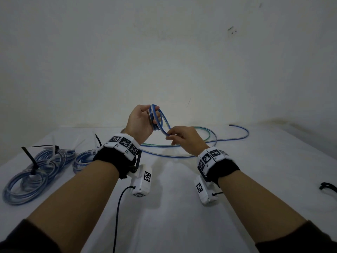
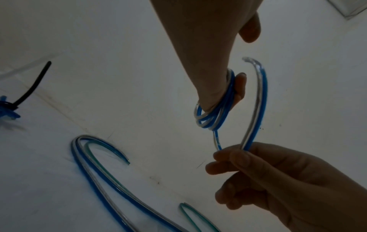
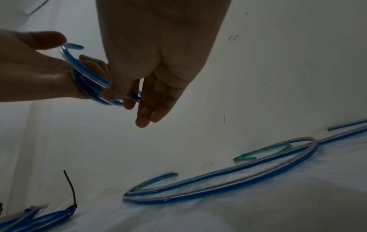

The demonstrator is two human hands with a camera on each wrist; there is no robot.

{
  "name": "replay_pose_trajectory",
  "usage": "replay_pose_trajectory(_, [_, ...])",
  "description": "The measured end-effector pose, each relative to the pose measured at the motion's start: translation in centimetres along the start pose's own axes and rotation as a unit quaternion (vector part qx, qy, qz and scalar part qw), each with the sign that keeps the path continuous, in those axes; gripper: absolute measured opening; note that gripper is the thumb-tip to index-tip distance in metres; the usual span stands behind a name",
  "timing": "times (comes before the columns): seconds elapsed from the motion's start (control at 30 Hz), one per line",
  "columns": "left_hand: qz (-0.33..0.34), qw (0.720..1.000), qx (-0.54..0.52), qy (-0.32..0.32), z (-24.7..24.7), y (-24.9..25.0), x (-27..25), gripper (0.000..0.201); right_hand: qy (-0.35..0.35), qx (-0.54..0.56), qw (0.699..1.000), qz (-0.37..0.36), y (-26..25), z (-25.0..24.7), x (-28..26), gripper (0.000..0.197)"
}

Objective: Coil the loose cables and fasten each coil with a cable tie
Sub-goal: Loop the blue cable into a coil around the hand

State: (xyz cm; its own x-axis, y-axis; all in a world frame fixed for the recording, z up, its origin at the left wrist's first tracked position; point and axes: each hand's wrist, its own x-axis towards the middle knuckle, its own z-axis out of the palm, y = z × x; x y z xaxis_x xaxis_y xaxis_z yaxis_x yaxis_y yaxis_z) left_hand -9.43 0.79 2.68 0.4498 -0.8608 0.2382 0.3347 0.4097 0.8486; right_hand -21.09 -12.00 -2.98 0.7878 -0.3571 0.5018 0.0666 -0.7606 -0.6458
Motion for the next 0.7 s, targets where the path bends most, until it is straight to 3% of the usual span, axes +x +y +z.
replay_pose_trajectory(0.2, [0.038, 0.994, 0.1, 0.015, 0.5, -1.3, 0.7, 0.021, -0.024, 0.007, 0.999, 0.021, -0.4, 0.1, 0.0, 0.016])
replay_pose_trajectory(0.33, [0.035, 0.987, 0.154, -0.012, 0.4, -1.5, 0.7, 0.025, -0.035, -0.007, 0.999, 0.018, -0.6, -0.6, -0.3, 0.024])
replay_pose_trajectory(0.4, [0.021, 0.987, 0.157, -0.026, 0.5, -1.4, 0.7, 0.028, 0.037, 0.032, 0.999, 0.012, -0.6, -1.2, -0.3, 0.019])
replay_pose_trajectory(0.5, [0.0, 0.982, 0.188, -0.028, 1.1, -1.5, 0.9, 0.034, 0.153, 0.012, 0.986, -0.058, -0.5, -2.3, 0.2, 0.02])
replay_pose_trajectory(0.6, [-0.037, 0.971, 0.23, -0.045, 2.2, -1.8, 0.9, 0.04, 0.105, -0.014, 0.989, -0.102, -1.4, -3.5, 0.3, 0.031])
replay_pose_trajectory(0.7, [-0.063, 0.958, 0.267, -0.078, 3.3, -2.4, 0.9, 0.042, 0.054, -0.01, 0.994, -0.091, -1.8, -4.6, 0.1, 0.03])
